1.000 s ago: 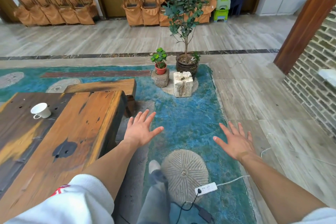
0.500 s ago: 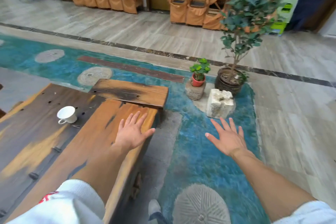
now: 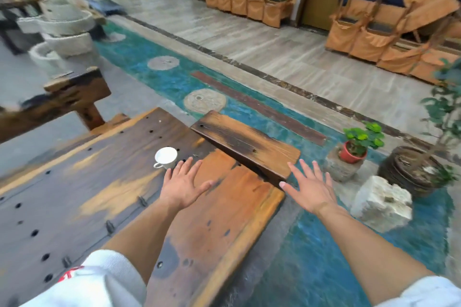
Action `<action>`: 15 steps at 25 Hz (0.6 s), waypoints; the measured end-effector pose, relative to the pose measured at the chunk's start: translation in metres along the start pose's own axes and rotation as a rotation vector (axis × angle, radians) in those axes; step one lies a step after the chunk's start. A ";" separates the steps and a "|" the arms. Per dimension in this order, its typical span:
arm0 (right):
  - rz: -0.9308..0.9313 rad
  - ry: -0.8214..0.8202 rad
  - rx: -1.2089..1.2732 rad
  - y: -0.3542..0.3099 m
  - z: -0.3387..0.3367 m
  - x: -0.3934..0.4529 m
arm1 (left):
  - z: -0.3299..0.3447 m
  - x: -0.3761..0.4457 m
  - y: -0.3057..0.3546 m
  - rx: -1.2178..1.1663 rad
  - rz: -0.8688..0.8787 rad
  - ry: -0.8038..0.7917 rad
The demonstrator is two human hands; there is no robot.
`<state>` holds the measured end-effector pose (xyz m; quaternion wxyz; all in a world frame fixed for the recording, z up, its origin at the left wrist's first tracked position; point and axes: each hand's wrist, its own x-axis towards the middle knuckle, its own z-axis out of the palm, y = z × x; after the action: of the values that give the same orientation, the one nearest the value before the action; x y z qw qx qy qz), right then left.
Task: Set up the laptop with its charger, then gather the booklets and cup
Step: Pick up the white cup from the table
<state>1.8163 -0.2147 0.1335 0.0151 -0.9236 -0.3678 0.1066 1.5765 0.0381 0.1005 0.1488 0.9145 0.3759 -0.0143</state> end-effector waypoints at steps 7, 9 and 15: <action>-0.235 -0.014 -0.042 -0.091 -0.007 0.080 | -0.019 -0.005 -0.074 -0.063 -0.227 0.114; -0.312 -0.033 -0.065 -0.118 -0.004 0.105 | -0.016 -0.009 -0.095 -0.081 -0.313 0.117; -0.575 -0.088 -0.128 -0.198 0.007 0.182 | -0.011 -0.015 -0.134 -0.111 -0.582 0.171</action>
<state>1.8099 0.0532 0.1141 -0.0297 -0.7750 -0.6208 0.1142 1.4722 0.1210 0.0777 0.1558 0.7569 0.6334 0.0412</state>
